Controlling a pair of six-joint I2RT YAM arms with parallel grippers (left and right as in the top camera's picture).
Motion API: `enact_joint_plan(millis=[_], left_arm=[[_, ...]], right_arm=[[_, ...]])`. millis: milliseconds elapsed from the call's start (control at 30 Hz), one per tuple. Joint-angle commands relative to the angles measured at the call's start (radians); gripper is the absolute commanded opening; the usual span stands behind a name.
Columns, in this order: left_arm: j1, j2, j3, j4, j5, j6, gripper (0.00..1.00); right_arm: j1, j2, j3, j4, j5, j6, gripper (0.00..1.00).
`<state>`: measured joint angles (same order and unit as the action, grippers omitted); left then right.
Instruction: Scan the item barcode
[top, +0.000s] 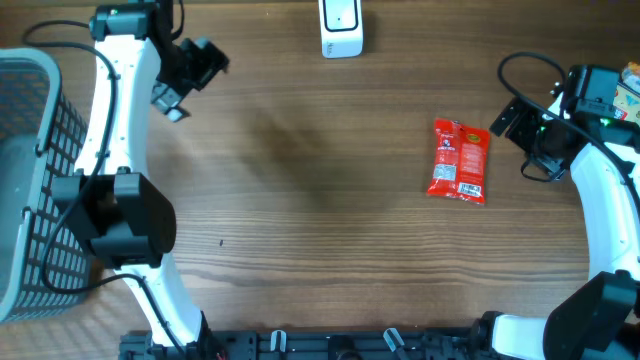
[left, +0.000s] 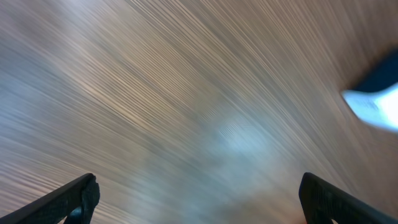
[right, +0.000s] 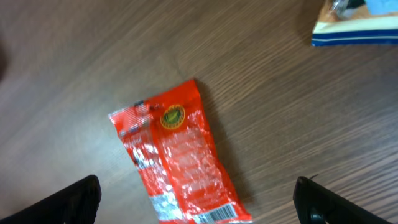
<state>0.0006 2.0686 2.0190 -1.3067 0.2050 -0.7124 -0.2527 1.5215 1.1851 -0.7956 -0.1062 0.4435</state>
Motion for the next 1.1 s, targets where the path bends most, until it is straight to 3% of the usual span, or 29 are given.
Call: enact_joint_plan(millis=[0, 133, 233, 367, 600, 667, 767, 833, 900, 1033, 1067], left_arm=[[-0.177, 0.066, 0.009, 0.027, 0.226, 0.173, 1.00], [-0.462, 0.175, 0.009, 0.196, 0.253, 0.209, 1.00], [-0.615, 0.250, 0.009, 0.436, 0.406, 0.200, 1.00], [-0.705, 0.335, 0.009, 0.646, 0.510, 0.143, 1.00], [-0.727, 0.469, 0.009, 0.684, 0.565, 0.073, 1.00], [-0.748, 0.527, 0.009, 0.809, 0.719, 0.063, 1.00], [-0.785, 0.583, 0.009, 0.896, 0.729, -0.030, 1.00], [-0.798, 0.597, 0.009, 0.909, 0.716, -0.030, 0.89], [-0.802, 0.597, 0.009, 0.903, 0.665, -0.030, 0.60], [-0.802, 0.597, 0.009, 0.892, 0.581, -0.056, 0.32], [-0.802, 0.597, 0.009, 0.885, 0.562, -0.060, 0.20]], right_arm=[[-0.064, 0.010, -0.002, 0.018, 0.037, 0.166, 1.00], [-0.085, 0.010, -0.002, 0.013, 0.040, 0.159, 1.00], [-0.085, 0.010, -0.002, 0.018, 0.040, 0.159, 1.00], [-0.085, 0.010, -0.002, 0.018, 0.040, 0.159, 1.00], [-0.085, 0.010, -0.002, 0.018, 0.040, 0.159, 1.00], [-0.085, 0.010, -0.002, 0.018, 0.040, 0.159, 1.00], [-0.085, 0.010, -0.002, 0.018, 0.040, 0.159, 1.00], [-0.085, 0.010, -0.002, 0.018, 0.040, 0.159, 1.00], [-0.085, 0.010, -0.002, 0.018, 0.040, 0.159, 1.00], [-0.085, 0.010, -0.002, 0.018, 0.040, 0.159, 1.00], [-0.085, 0.010, -0.002, 0.018, 0.040, 0.159, 1.00]])
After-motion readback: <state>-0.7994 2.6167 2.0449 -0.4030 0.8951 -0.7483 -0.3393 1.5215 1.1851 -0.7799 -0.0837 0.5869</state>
